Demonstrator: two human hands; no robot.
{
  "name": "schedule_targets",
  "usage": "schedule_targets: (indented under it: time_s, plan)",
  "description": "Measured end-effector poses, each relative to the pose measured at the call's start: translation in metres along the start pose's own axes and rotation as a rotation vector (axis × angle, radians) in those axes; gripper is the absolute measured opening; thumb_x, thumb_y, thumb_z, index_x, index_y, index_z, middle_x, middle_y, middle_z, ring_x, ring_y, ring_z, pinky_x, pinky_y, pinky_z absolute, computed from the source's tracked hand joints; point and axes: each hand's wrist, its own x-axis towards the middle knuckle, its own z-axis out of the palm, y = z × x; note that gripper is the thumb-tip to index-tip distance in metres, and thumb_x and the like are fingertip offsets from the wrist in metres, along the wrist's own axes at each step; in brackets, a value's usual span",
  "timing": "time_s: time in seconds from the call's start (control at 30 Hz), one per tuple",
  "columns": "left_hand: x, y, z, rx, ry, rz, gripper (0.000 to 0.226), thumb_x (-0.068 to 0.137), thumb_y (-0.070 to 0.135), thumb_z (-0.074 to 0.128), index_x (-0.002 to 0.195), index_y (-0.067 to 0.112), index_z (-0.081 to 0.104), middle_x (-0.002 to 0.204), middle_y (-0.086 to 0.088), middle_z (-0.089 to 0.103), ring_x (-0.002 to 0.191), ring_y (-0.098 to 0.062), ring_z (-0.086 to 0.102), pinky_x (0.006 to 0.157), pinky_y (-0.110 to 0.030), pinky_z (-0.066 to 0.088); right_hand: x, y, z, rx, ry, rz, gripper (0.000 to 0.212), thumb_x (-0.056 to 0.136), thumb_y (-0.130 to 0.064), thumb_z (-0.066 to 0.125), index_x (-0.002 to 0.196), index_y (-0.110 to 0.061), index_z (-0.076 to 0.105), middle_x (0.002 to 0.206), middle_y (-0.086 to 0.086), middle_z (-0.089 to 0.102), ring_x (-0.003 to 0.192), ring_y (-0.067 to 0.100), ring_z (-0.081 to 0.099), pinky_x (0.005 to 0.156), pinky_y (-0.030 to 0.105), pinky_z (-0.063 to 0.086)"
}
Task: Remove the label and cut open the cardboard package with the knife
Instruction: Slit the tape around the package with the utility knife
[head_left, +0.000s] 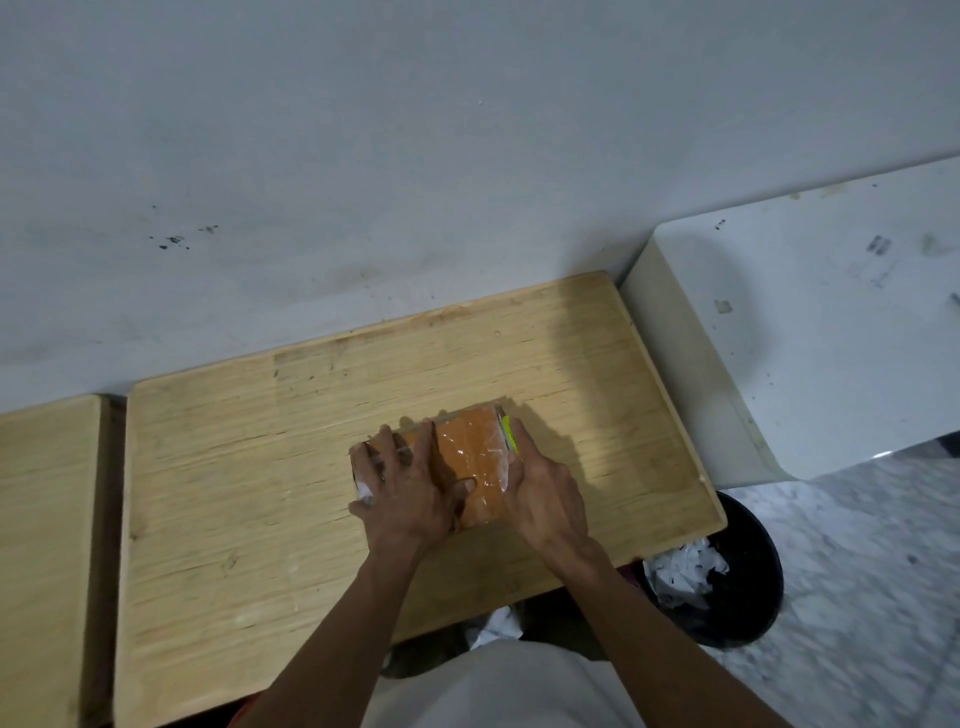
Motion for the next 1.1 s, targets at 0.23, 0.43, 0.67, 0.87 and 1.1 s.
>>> schedule_targets:
  time_s: [0.23,0.43,0.67,0.87,1.1]
  plan:
    - [0.0,0.0,0.001,-0.006,0.009,0.003,0.092,0.079,0.074,0.055,0.148,0.053,-0.001,0.162,0.002,-0.014,0.146,-0.038,-0.02,0.101,-0.072,0.03,-0.009,-0.002,0.002,-0.018,-0.024,0.02,0.06,0.1,-0.019,0.042,0.153,-0.031,0.019,0.067,-0.002,0.053,0.056,0.014,0.053,0.052,0.026,0.04]
    - [0.0,0.001,-0.001,-0.01,0.005,0.014,0.091,0.08,0.072,0.056,0.15,0.05,0.002,0.162,0.0,-0.015,0.146,-0.038,-0.019,0.101,-0.071,0.03,-0.015,-0.001,-0.004,-0.103,-0.08,0.048,0.065,0.096,-0.012,0.048,0.152,-0.028,0.019,0.08,0.007,0.067,0.063,0.019,0.058,0.057,0.031,0.046]
    - [0.001,-0.002,0.0,-0.007,0.011,0.033,0.092,0.079,0.071,0.057,0.149,0.049,0.001,0.162,-0.001,-0.015,0.146,-0.039,-0.019,0.102,-0.072,0.029,-0.037,0.011,0.0,-0.093,-0.095,0.052,0.056,0.098,-0.015,0.041,0.15,-0.027,0.025,0.068,0.001,0.057,0.059,0.018,0.058,0.057,0.033,0.051]
    - [0.003,-0.002,0.002,-0.027,0.011,0.046,0.092,0.079,0.071,0.058,0.149,0.049,0.001,0.163,-0.002,-0.014,0.146,-0.04,-0.018,0.101,-0.073,0.029,-0.061,0.031,0.003,-0.09,-0.12,0.102,0.059,0.096,-0.013,0.039,0.15,-0.029,0.024,0.073,0.003,0.059,0.063,0.017,0.058,0.058,0.03,0.046]
    - [0.002,-0.004,0.002,-0.043,0.006,0.046,0.093,0.079,0.067,0.062,0.148,0.049,0.003,0.162,0.0,-0.013,0.146,-0.039,-0.018,0.102,-0.073,0.027,-0.1,0.065,0.011,-0.021,-0.068,0.054,0.06,0.099,-0.016,0.043,0.15,-0.039,0.021,0.054,-0.01,0.038,0.044,0.006,0.039,0.042,0.02,0.033]
